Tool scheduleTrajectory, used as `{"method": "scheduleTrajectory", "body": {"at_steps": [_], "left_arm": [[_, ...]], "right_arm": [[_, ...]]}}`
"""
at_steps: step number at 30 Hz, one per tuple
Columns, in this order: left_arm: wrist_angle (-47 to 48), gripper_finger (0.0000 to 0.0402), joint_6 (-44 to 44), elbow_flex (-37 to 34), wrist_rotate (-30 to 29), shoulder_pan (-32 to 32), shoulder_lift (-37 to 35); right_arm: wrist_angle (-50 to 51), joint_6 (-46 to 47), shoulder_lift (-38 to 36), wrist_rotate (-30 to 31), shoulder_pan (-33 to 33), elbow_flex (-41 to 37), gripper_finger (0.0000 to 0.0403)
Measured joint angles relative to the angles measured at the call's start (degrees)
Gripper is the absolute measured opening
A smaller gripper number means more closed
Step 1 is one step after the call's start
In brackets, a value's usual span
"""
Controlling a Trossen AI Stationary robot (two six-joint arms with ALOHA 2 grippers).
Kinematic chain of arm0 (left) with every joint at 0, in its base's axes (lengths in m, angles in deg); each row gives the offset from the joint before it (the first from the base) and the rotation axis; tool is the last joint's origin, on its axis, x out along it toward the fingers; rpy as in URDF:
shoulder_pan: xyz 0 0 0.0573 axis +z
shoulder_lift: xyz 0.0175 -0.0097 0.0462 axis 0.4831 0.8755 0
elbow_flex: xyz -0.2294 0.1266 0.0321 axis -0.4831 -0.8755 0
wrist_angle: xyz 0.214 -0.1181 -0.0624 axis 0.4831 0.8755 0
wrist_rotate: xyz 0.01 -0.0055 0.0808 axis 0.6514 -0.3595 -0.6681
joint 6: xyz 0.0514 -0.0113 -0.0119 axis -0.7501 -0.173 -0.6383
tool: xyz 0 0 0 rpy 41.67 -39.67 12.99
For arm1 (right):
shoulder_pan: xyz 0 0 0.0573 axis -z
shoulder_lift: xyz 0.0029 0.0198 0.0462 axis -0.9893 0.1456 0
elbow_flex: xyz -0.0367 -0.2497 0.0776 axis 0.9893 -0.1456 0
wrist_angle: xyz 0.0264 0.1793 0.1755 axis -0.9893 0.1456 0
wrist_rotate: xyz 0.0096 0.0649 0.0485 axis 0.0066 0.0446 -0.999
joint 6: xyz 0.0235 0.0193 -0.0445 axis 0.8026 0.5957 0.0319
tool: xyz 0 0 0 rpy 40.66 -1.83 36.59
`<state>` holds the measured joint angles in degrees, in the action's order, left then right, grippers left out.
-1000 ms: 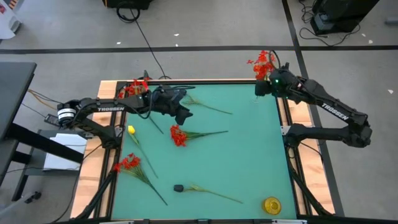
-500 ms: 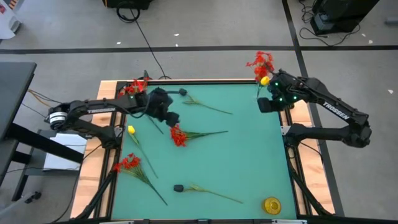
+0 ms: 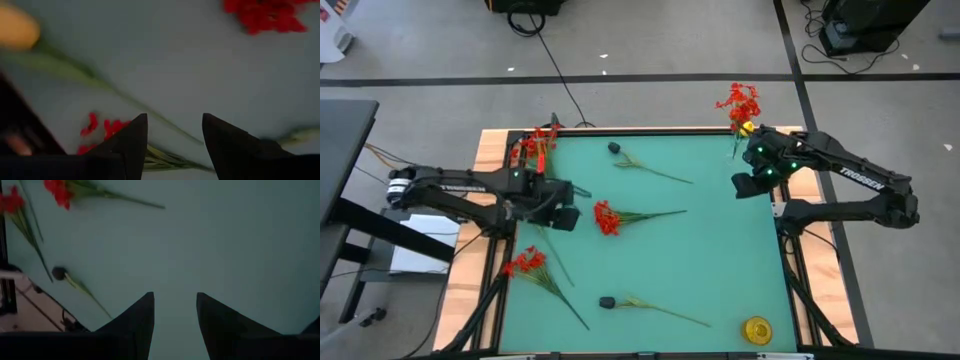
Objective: Sort flowers into vase by color
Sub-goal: Put the yellow flower into the transparent vase
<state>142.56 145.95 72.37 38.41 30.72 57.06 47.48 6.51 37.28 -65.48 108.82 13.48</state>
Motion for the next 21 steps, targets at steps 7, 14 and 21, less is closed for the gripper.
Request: {"method": "scheduleTrajectory", "body": {"at_steps": [7,14,21], "left_arm": [[0.08,0.0195,17.75,-0.28,-8.02,-9.06,0.02],[-6.40,0.0195,33.76,-11.48,-6.19,-16.63,0.07],[-14.01,0.0195,41.73,-18.61,-10.41,-16.99,0.07]], "right_arm": [[-2.97,2.12,-0.04,5.47,-3.70,-1.33,0.0155],[-14.25,4.22,0.02,9.69,-5.31,-6.32,0.0155],[-21.27,3.93,0.00,10.31,-5.52,-8.13,0.0155]]}}
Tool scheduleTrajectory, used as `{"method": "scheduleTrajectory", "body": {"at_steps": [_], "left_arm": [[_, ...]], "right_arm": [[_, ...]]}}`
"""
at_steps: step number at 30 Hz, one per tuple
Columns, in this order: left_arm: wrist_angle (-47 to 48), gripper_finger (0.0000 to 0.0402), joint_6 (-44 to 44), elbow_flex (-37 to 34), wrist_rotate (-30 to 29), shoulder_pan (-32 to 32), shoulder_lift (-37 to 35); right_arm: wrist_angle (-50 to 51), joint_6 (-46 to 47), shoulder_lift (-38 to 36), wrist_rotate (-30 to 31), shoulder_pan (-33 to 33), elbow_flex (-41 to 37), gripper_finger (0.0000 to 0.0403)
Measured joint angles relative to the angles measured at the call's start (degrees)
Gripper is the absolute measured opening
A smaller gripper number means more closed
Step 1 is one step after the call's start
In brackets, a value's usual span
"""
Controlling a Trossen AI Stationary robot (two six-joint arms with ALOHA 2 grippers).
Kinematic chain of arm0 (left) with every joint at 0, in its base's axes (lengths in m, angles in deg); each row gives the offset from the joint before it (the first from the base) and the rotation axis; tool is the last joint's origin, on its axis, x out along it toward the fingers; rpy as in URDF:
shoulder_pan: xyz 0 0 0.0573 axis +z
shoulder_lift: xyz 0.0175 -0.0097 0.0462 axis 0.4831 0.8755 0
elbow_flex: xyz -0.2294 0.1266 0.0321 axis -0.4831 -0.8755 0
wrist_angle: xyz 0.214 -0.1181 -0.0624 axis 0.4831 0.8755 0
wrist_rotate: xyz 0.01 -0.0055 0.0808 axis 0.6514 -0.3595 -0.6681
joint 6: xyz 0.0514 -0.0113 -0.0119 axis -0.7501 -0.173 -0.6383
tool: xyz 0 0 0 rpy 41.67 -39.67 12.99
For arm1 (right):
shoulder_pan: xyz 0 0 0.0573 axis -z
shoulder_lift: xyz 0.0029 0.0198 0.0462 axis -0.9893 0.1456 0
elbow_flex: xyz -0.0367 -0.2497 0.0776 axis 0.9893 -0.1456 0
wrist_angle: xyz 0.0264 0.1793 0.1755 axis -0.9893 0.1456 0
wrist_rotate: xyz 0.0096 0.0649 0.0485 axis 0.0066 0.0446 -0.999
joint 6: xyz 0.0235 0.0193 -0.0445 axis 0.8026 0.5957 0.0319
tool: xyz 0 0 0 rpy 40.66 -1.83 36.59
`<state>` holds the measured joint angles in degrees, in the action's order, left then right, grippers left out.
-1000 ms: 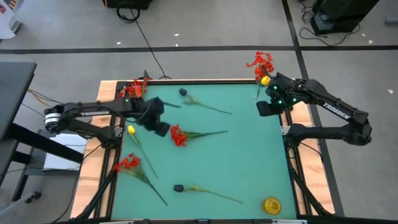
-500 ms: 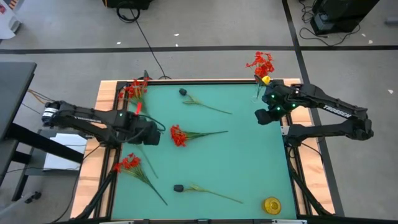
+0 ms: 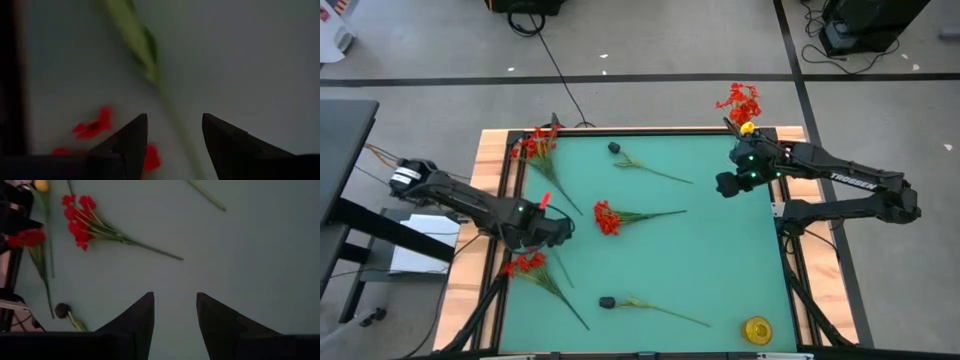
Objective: Sort flowers into vase by color
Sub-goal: Put the yellow flower into the transparent vase
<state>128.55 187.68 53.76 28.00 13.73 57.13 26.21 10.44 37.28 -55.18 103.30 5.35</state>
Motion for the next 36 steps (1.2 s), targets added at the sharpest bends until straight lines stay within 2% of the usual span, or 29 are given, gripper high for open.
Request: {"method": "scheduleTrajectory", "body": {"at_steps": [3,8,11,17,21,27,30,36], "left_arm": [[-5.17,0.0192,0.39,-3.21,-0.50,0.93,-0.02],[-8.27,0.0167,3.95,-7.12,-0.45,1.27,-0.21],[-7.99,0.0130,4.43,-7.64,-0.30,1.25,-0.18],[-8.00,0.0019,2.31,-7.56,-0.44,1.01,-0.16],[-8.78,0.0011,-1.30,-6.33,-1.89,1.10,0.08],[-10.71,0.0009,-11.93,-1.05,-4.33,1.19,-0.14],[-13.89,0.0008,-18.77,2.52,-8.70,1.32,-0.83],[-23.84,0.0008,-42.38,8.31,-17.14,2.55,-2.79]], "right_arm": [[-1.32,-0.64,0.00,0.10,0.02,-0.58,0.0155],[-2.55,-1.90,0.00,0.27,0.02,-0.81,0.0152],[-3.09,-3.09,0.02,0.29,0.02,-0.81,0.0145],[-6.87,-4.31,1.61,1.29,0.08,-0.81,0.0125],[-11.09,-1.47,3.29,-0.65,-0.51,-0.81,0.0114],[-18.89,6.22,5.00,-1.38,-4.20,-0.81,0.0110],[-23.13,6.32,5.90,-0.91,-6.79,-0.81,0.0110],[-33.36,0.90,7.29,6.86,-13.69,-0.81,0.0120]]}}
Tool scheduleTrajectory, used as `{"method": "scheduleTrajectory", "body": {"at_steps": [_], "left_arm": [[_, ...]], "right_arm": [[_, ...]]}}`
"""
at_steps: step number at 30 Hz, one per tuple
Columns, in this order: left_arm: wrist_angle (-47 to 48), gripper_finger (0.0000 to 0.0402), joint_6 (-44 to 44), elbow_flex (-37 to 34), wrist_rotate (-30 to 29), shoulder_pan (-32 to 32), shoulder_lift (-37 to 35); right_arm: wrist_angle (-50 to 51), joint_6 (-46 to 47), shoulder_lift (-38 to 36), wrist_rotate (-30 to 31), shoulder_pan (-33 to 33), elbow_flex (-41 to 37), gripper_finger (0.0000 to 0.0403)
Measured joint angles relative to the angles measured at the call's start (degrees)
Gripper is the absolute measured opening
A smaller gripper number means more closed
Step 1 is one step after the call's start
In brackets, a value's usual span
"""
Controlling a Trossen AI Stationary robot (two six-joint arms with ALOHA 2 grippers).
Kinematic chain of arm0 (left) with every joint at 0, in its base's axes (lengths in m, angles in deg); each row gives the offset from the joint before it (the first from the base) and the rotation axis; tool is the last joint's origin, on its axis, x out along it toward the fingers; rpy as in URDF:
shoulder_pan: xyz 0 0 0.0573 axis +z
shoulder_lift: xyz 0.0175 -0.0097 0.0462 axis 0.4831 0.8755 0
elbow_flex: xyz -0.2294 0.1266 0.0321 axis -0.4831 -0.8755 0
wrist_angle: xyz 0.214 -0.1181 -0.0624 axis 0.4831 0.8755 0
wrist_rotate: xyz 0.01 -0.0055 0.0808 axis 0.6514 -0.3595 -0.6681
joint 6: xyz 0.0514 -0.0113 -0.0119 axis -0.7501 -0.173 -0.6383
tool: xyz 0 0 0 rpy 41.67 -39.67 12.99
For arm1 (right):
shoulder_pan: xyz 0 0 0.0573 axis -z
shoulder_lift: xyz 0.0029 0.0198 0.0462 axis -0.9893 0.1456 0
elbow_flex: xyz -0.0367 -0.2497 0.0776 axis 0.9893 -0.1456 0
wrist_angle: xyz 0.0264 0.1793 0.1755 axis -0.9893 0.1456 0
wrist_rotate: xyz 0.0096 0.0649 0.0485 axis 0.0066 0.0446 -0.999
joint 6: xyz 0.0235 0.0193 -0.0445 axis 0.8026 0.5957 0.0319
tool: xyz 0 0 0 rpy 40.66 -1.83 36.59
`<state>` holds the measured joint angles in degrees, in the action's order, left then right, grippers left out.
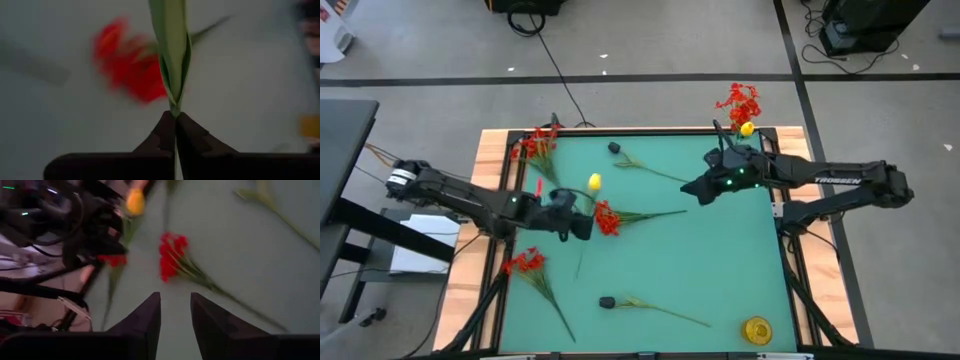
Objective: Sort flowers into vase by color
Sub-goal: Put the yellow flower into the transparent vase
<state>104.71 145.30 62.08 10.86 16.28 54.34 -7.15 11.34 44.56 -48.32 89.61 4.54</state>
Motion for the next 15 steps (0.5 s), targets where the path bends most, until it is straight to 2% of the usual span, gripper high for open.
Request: {"method": "scheduleTrajectory", "body": {"at_steps": [3,6,9,15], "left_arm": [[-11.34,0.0008,-17.49,0.81,-2.23,2.32,-0.21],[-23.77,0.0007,-29.74,0.81,-0.66,5.77,-0.13],[-34.11,0.0007,-36.21,0.83,4.14,10.15,1.43],[-48.67,0.0007,-44.97,0.87,15.12,16.34,5.85]], "right_arm": [[-5.91,-3.26,1.03,5.27,-3.58,0.01,0.0137],[-12.21,-5.63,2.54,10.06,-5.95,0.00,0.0160],[-18.86,-9.59,4.51,12.68,-7.35,0.02,0.0185],[-33.07,-22.68,9.05,17.23,-8.24,0.02,0.0228]]}}
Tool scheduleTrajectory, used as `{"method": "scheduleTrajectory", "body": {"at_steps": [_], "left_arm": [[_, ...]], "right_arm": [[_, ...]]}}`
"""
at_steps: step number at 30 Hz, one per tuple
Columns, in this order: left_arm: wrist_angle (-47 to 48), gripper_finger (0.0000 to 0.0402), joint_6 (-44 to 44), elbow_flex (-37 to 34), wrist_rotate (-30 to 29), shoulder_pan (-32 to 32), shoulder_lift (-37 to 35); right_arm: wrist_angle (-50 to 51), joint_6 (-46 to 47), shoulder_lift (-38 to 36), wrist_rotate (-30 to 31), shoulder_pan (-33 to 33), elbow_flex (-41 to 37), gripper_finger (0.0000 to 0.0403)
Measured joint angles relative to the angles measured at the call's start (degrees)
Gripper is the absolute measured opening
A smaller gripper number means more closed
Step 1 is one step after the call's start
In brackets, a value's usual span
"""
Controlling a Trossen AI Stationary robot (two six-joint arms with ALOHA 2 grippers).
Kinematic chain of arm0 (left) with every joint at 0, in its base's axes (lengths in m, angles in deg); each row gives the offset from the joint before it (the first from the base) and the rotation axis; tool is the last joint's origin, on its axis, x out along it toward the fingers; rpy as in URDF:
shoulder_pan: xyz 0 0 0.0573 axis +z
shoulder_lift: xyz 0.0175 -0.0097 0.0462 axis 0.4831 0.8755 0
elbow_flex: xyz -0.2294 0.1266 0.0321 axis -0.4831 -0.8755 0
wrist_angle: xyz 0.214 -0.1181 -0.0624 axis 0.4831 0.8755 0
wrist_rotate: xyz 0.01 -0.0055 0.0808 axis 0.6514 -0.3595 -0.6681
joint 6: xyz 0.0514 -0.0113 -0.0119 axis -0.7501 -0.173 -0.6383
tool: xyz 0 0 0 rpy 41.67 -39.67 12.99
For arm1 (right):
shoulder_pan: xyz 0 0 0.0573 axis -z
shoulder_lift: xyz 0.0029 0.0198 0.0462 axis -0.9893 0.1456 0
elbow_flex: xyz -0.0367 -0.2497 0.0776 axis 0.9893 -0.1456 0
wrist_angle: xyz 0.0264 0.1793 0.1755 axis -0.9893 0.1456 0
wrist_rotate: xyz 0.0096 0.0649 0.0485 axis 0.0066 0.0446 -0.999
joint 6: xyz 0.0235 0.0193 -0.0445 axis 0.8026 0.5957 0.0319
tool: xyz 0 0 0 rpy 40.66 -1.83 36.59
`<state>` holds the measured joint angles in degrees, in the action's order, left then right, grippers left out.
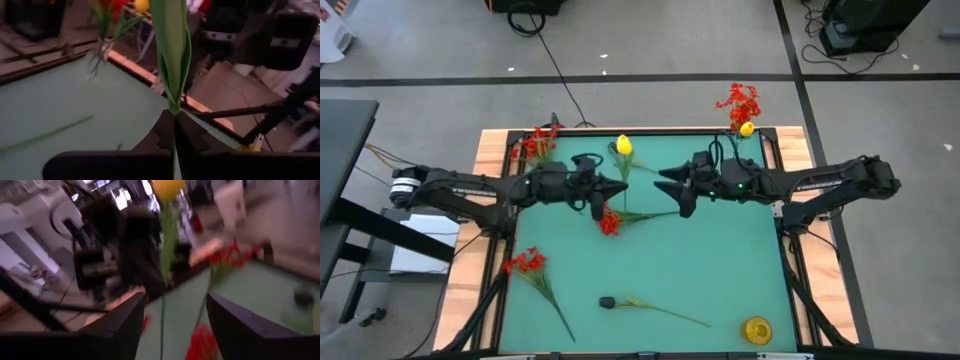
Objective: Sort flowers into vase by color
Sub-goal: Put the yellow flower into the transparent vase
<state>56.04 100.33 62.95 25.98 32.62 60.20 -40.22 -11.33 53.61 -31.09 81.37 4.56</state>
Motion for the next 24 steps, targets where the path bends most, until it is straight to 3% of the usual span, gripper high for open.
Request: {"method": "scheduleTrajectory", "body": {"at_steps": [5,12,15,18,24], "left_arm": [[-9.75,0.0007,-2.71,0.81,7.94,2.30,5.42],[-9.52,0.0007,-10.28,6.92,13.90,2.97,12.11],[-7.44,0.0007,-13.28,9.46,14.54,3.28,13.65],[-6.20,0.0007,-14.98,10.86,15.71,4.23,14.73],[-4.87,0.0007,-13.92,11.17,16.99,6.72,14.71]], "right_arm": [[-6.80,-3.72,3.38,-3.29,2.41,0.00,0.0233],[-10.20,-3.60,7.21,-10.91,3.55,0.33,0.0231],[-10.29,-3.49,6.90,-9.83,3.51,0.37,0.0217],[-9.88,-3.62,5.94,-7.59,3.53,0.39,0.0170],[-6.34,-4.81,3.84,-7.55,4.55,0.44,0.0021]]}}
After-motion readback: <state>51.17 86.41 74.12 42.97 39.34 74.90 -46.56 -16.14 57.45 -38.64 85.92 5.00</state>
